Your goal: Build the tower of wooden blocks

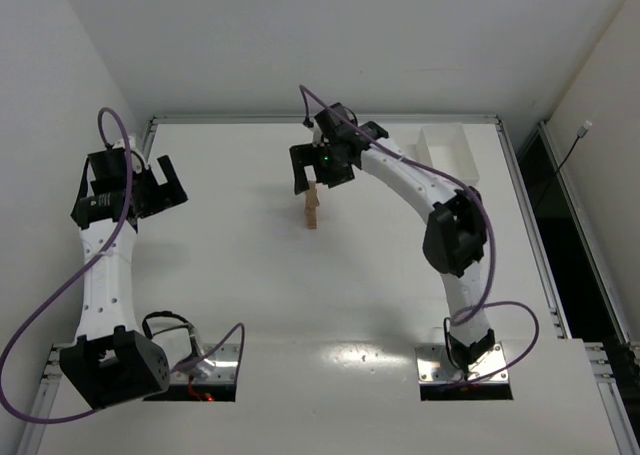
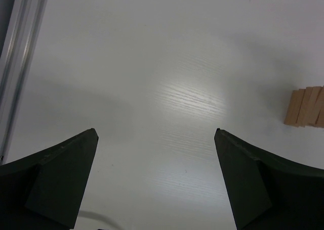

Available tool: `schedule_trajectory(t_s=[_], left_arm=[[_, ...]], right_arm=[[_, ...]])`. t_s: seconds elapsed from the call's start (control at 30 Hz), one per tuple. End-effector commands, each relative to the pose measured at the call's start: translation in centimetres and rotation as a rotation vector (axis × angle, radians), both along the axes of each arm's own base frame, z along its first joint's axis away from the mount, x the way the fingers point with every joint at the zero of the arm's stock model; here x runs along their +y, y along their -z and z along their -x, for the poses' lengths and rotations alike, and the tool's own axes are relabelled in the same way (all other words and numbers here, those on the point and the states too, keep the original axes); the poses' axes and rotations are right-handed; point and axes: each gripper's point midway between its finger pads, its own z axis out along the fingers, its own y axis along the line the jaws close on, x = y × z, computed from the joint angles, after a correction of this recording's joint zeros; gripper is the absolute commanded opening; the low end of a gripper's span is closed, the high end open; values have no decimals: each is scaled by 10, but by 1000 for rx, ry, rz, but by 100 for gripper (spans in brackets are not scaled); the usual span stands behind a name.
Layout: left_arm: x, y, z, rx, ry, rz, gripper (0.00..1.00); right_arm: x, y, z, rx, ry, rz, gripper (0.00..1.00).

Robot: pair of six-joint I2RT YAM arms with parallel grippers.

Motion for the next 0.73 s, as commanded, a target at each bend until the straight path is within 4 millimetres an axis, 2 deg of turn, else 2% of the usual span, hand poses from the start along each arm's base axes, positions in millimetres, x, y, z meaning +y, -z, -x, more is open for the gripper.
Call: schedule_trajectory(t_s=[0.0, 0.03, 0.1, 0.13, 0.17, 0.2, 0.23, 0.27, 0.3, 0.33, 0.37, 0.4, 0.43, 0.5, 0.53, 0.7], left_arm=[[-16, -11, 4, -47, 104, -30, 100], [-19, -6, 5, -37, 130, -26, 100], [-21, -1, 6, -25, 154, -40, 100], [-24, 3, 6, -10, 174, -32, 100], [-26, 6, 5, 1, 192, -37, 100], [-30, 11, 6, 13, 213, -42, 100], [-29, 12, 3, 10, 213, -43, 100], [-31, 16, 2, 15, 231, -58, 100], [-37, 21, 2, 22, 249, -65, 100], [-36, 17, -4, -1, 245, -92, 100], [-39, 21, -5, 2, 252, -103, 100], [-49, 24, -8, -1, 281, -115, 100], [-51, 20, -13, -22, 285, -134, 100], [-59, 22, -16, -15, 302, -161, 100], [-61, 24, -19, -14, 308, -168, 100], [-73, 31, -26, 2, 323, -192, 100]], right_arm=[[-12, -99, 3, -300, -137, -38, 99], [-27, -106, 12, -346, -170, 5, 99], [-54, -115, 7, -424, -144, 78, 99], [-77, -100, 8, -426, -125, 155, 99], [-102, -120, 5, -505, -120, 190, 99], [-118, -121, 5, -529, -115, 224, 99], [-140, -106, 9, -517, -108, 291, 99], [-166, -106, 5, -540, -110, 352, 99], [-183, -116, 6, -579, -89, 377, 99], [-209, -96, 10, -550, -41, 457, 99], [-225, -92, 10, -542, -8, 467, 99], [-259, -88, 7, -519, 71, 490, 99], [-275, -81, 13, -498, 106, 485, 99], [-304, -67, 17, -449, 161, 488, 99], [-311, -69, 20, -452, 178, 490, 99], [-322, -78, 27, -464, 223, 457, 99]])
